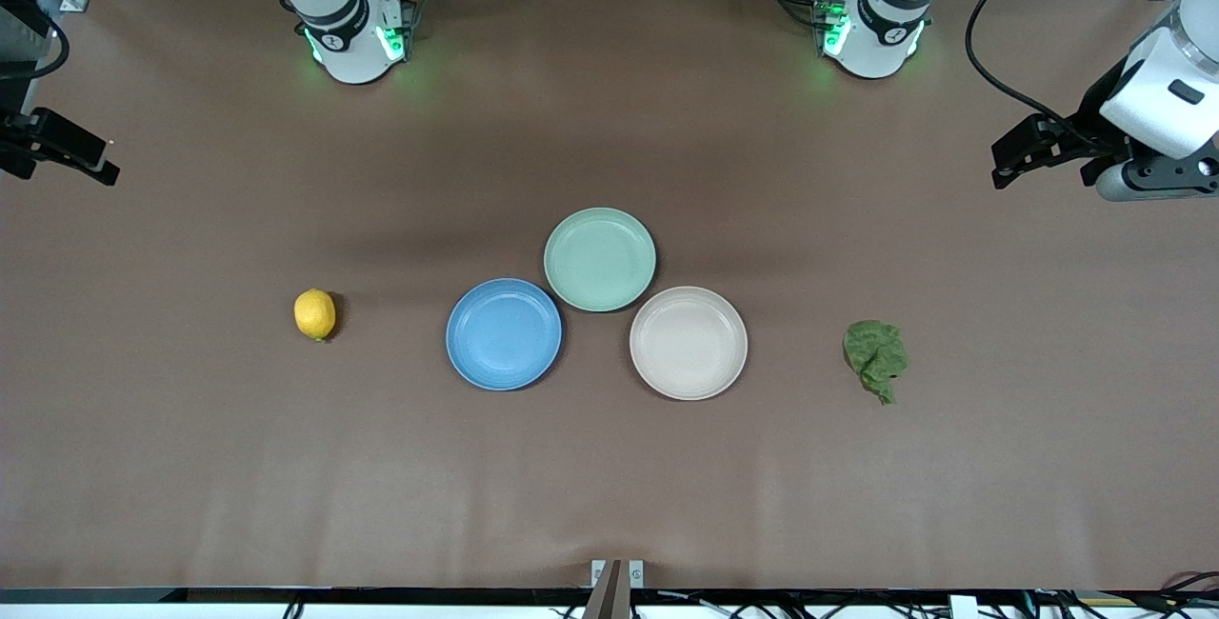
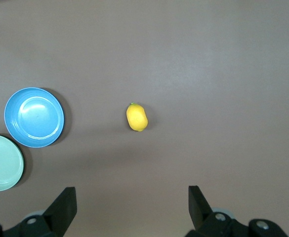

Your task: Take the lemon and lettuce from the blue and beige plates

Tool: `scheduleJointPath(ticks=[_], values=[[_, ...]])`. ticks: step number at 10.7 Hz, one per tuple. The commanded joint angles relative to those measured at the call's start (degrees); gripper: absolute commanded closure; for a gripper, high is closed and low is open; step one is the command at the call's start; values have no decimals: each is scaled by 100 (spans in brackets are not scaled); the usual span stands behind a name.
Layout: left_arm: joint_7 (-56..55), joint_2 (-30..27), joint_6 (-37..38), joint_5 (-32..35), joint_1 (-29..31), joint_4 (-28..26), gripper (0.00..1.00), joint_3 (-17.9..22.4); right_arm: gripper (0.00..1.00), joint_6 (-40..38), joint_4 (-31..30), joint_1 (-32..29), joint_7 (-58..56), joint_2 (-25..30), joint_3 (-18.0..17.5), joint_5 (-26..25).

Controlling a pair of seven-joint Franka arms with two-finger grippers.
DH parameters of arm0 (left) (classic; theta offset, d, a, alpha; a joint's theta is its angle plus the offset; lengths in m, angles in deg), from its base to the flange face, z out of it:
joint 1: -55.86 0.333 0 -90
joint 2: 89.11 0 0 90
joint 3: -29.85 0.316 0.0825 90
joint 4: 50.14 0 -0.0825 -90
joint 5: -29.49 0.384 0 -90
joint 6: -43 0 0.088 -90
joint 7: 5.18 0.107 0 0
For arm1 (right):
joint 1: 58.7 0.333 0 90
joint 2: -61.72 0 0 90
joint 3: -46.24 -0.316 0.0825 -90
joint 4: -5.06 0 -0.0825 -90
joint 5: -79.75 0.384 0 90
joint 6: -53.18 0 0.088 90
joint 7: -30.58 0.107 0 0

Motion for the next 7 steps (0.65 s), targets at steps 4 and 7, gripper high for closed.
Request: scheduleJointPath(ticks=[4, 7], values=[[126, 8, 103, -27, 39, 86, 0, -17, 0, -30, 136, 142, 61, -116, 84, -147], [117, 8, 95, -27, 39, 86, 0, -26, 0, 14, 153, 134, 61, -160, 84, -147]])
